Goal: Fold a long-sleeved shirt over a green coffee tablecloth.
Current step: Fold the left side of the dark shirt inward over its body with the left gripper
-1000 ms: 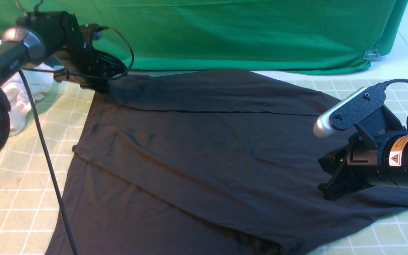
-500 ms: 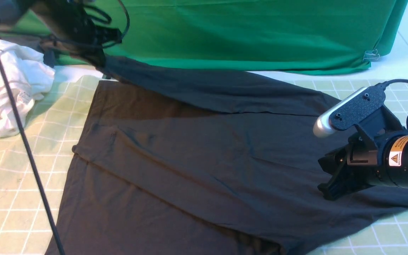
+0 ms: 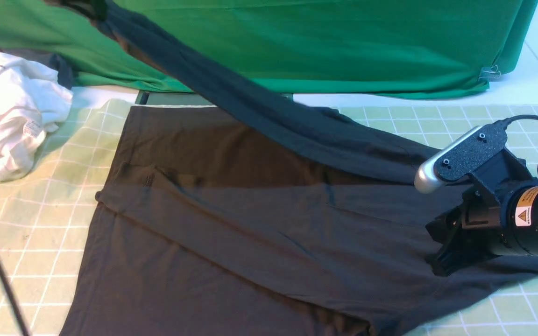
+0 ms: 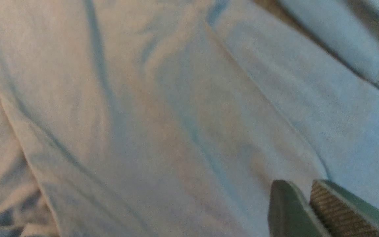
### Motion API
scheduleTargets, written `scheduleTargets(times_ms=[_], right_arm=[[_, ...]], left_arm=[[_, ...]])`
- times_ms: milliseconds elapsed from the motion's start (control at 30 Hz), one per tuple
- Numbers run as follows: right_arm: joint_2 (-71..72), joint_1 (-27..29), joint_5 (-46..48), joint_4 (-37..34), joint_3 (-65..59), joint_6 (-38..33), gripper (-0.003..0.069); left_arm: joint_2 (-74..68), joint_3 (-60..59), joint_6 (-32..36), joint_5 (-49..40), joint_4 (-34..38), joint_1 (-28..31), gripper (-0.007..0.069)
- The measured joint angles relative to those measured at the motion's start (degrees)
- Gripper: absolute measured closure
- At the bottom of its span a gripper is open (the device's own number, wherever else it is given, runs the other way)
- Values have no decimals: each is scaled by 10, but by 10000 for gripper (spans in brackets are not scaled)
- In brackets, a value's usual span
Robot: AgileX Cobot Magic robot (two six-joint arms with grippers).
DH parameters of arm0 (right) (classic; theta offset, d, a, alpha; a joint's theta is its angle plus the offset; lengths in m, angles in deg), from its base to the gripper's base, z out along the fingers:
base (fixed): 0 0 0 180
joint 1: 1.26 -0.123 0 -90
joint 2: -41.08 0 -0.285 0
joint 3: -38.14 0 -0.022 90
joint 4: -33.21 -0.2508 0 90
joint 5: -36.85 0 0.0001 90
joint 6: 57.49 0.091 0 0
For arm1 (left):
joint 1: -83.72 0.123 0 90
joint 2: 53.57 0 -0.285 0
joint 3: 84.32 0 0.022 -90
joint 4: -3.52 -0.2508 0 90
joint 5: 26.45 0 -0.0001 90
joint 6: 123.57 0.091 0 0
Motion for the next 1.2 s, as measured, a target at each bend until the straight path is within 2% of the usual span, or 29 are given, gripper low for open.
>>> scheduleTargets(times_ms=[167,267,367,533,667,933,1067,1200], right_arm=[[0,0,4,0,0,0,511],[0,0,4,0,0,0,511],[0,0,4,0,0,0,511],[0,0,0,0,0,0,510],[0,0,-7,0,0,0,509],[0,0,-16,0,0,0,498],[0,0,-17,0,0,1,494],[0,0,-17,0,0,1,489]], left_arm=[[65,-132,0,1,-13,0,649],[95,-271,0,11,-14,5,649],[109,-386,-7,74,-15,7,649],[114,-500,-15,154,3,7,649],[114,-548,-15,177,4,7,649],[119,-559,-19,206,-24,8,622],[123,-559,-19,212,-26,9,550],[123,-559,-19,207,-31,9,423]])
